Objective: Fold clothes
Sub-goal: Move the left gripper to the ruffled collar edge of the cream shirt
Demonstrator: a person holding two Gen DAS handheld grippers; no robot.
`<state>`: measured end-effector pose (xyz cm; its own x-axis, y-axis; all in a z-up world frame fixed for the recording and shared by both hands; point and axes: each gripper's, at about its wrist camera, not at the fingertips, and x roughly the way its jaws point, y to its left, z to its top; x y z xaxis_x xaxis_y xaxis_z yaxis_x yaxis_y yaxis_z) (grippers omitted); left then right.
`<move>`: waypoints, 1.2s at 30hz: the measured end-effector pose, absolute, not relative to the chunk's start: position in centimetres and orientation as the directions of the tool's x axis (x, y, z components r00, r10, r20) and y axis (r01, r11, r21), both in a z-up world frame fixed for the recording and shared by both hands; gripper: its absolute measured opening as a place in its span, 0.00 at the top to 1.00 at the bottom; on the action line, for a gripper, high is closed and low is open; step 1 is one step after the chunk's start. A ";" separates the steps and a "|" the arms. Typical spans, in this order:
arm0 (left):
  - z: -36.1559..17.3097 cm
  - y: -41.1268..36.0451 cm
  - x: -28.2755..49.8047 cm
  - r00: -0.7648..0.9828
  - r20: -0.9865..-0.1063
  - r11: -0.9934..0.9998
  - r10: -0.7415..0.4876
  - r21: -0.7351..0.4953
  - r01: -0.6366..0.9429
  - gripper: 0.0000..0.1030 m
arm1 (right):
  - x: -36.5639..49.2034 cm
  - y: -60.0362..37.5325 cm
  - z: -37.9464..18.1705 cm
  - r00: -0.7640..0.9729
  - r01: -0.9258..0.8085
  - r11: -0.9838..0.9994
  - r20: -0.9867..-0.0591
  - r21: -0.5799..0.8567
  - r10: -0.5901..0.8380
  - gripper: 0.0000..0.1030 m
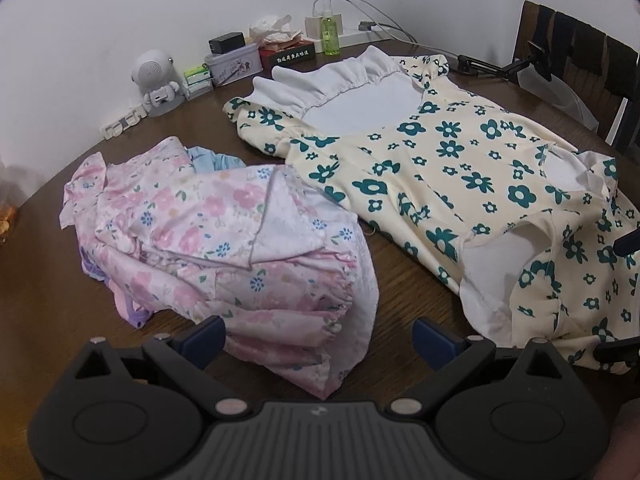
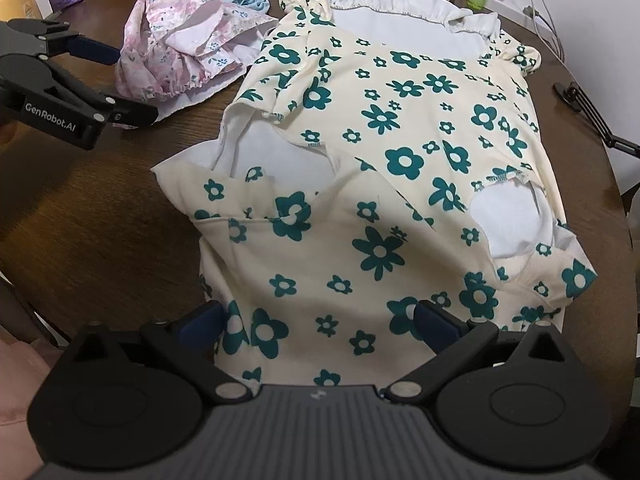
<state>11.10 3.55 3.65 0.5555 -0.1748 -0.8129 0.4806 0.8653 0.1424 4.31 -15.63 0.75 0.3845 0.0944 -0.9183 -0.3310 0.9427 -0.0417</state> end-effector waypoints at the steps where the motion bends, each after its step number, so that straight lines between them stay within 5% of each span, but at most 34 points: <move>1: 3.5 3.6 11.0 0.551 -0.816 0.867 -0.172 0.140 0.478 0.03 | 4.2 -15.7 0.7 0.385 -0.331 0.943 -0.918 -0.040 0.096 0.00; 15: 7.4 2.5 14.1 0.460 -0.880 0.848 -0.120 0.150 0.508 0.05 | 4.1 -14.9 1.9 0.326 -0.355 0.932 -0.944 -0.073 0.051 0.00; 21: 11.4 -0.6 20.7 0.403 -0.914 0.901 -0.043 0.138 0.411 0.05 | 5.2 -12.0 3.5 0.282 -0.385 0.920 -0.959 -0.077 0.038 0.00; 36: 10.0 -2.2 27.2 0.348 -0.936 0.968 0.042 0.124 0.218 0.05 | 7.9 -11.1 4.4 0.241 -0.388 0.918 -0.970 -0.082 0.015 0.01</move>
